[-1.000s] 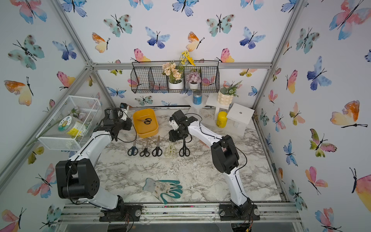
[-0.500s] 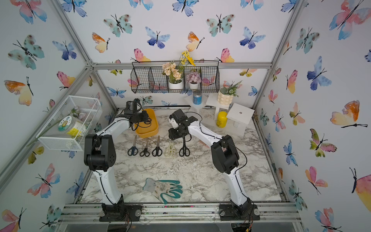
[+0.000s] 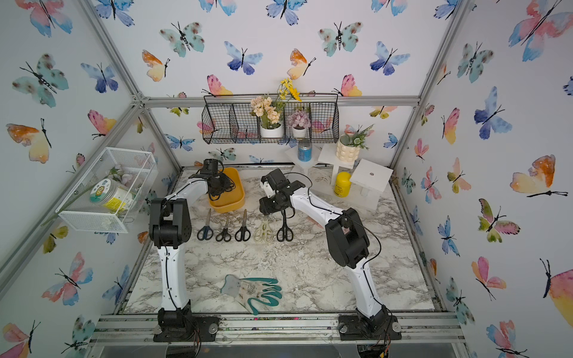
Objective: Take the scissors out of the storage box
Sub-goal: Pick up the scissors from the storage box.
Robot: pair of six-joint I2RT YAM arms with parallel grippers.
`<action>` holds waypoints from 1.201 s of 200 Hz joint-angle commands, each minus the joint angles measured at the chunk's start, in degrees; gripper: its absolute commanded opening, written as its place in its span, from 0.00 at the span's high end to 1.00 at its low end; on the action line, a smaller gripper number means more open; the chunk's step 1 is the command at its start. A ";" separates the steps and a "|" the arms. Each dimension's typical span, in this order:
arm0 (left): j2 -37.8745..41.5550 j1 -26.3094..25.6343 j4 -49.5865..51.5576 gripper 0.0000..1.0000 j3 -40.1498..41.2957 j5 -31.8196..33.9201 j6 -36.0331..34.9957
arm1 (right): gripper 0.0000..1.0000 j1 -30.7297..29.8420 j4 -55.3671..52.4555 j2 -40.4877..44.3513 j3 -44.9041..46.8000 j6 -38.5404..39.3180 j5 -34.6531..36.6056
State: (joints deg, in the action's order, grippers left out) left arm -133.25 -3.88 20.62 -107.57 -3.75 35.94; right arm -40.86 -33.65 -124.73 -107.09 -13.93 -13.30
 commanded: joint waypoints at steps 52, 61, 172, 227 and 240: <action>-3.19 -0.24 3.82 0.79 -2.26 5.37 6.66 | 0.45 -0.27 0.78 1.13 1.87 0.31 -1.30; -3.31 -0.18 3.97 0.79 -2.23 5.81 7.00 | 0.45 -0.29 0.91 1.07 2.18 0.40 -1.38; -10.56 0.19 13.05 0.79 -11.20 6.25 4.49 | 0.44 0.15 0.23 -0.22 -0.06 0.24 -2.13; -12.02 0.81 21.82 0.83 -17.01 2.16 -9.10 | 0.44 1.84 3.72 0.80 2.94 -1.58 -4.42; -12.16 0.80 23.98 0.84 -18.15 1.86 -11.51 | 0.44 1.96 4.15 0.62 2.88 -1.79 -5.02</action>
State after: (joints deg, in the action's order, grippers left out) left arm -143.02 -3.38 35.86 -123.76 0.47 32.53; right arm -39.48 -31.11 -124.73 -105.03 -14.61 -15.68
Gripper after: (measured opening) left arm 0.171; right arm 0.565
